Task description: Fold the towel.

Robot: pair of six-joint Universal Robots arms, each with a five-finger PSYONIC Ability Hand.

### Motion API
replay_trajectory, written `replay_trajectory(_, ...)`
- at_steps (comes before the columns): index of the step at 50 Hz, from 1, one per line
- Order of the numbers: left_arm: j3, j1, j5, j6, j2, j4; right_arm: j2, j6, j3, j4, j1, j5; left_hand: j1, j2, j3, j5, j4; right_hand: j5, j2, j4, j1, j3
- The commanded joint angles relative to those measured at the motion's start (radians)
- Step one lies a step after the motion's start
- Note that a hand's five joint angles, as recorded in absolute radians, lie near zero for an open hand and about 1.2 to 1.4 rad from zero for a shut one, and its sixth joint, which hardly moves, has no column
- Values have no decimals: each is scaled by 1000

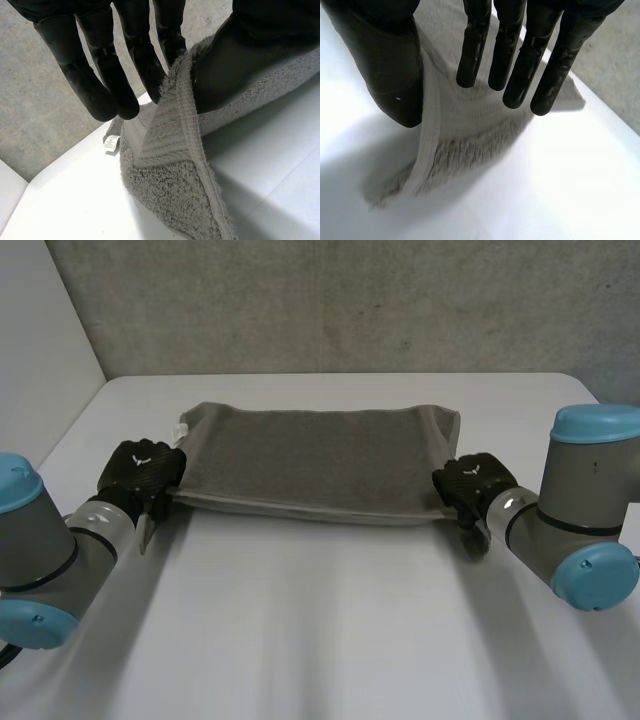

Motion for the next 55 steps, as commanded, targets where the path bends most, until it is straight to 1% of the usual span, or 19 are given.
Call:
replay_trajectory(1,3,1,-1,0,-6,1,-22,-3,56,-24,-25,16,-27,-101,-147,-240,-110,22,-2,6,5,5)
replay_trajectory(4,6,1,-1,0,-13,1,-40,-3,82,-45,-41,16,-27,-101,-147,-240,-110,39,15,23,23,23)
replay_trajectory(7,11,4,-1,0,-14,1,-71,-3,96,-53,-54,16,-27,-101,-147,-240,-110,145,121,129,128,128)
replay_trajectory(9,12,11,-1,0,-19,3,-91,-3,105,-53,-60,14,-27,-101,-147,-240,-110,577,553,561,560,560)
replay_trajectory(10,12,11,-1,0,-19,3,-91,-3,105,-53,-60,14,-27,-101,-147,-240,-110,579,556,564,563,563)
replay_trajectory(11,14,13,-1,0,-25,6,-95,-3,107,-53,-59,14,-27,-101,-147,-240,-110,674,650,659,658,658)
replay_trajectory(20,21,13,-10,17,-75,58,-106,-3,108,-51,-60,7,-59,-133,-179,-272,-142,675,651,660,659,659)
replay_trajectory(22,35,13,-12,15,-89,49,-108,-3,108,-50,-60,5,-246,-320,-366,-458,-328,675,651,660,659,659)
replay_trajectory(23,35,13,-12,15,-89,49,-108,-3,108,-50,-60,5,-247,-321,-367,-459,-330,675,651,660,659,659)
replay_trajectory(24,41,14,-12,17,-95,46,-108,-5,108,-50,-60,5,-340,-414,-460,-552,-423,675,651,660,659,659)
replay_trajectory(27,48,14,-12,17,-102,43,-109,-9,107,-50,-60,7,-449,-523,-569,-662,-532,675,651,660,659,659)
replay_trajectory(31,49,14,-13,17,-103,43,-112,-14,102,-51,-67,11,-464,-538,-584,-677,-547,675,651,660,659,659)
replay_trajectory(39,38,25,-15,17,-97,33,-122,-20,96,-51,-99,13,-444,-518,-564,-656,-526,675,651,660,659,659)
replay_trajectory(47,34,47,-21,17,-74,-49,-161,-21,93,-45,-113,11,-373,-447,-493,-586,-456,675,651,660,659,659)
replay_trajectory(48,32,51,-21,17,-63,-69,-169,-23,93,-44,-111,8,-347,-421,-467,-560,-430,675,651,660,659,659)
replay_trajectory(49,29,54,-18,18,-53,-89,-174,-25,93,-41,-111,7,-190,-264,-310,-402,-272,675,651,660,659,659)
replay_trajectory(50,29,54,-18,18,-52,-89,-174,-25,93,-41,-111,7,-188,-262,-308,-401,-271,675,651,660,659,659)
replay_trajectory(51,28,59,-10,17,-40,-101,-178,-25,96,-41,-110,7,-29,-103,-149,-241,-111,675,651,660,659,659)
replay_trajectory(55,25,62,-6,15,-20,-120,-184,-25,91,-39,-105,5,-27,-101,-147,-240,-110,675,651,660,659,659)
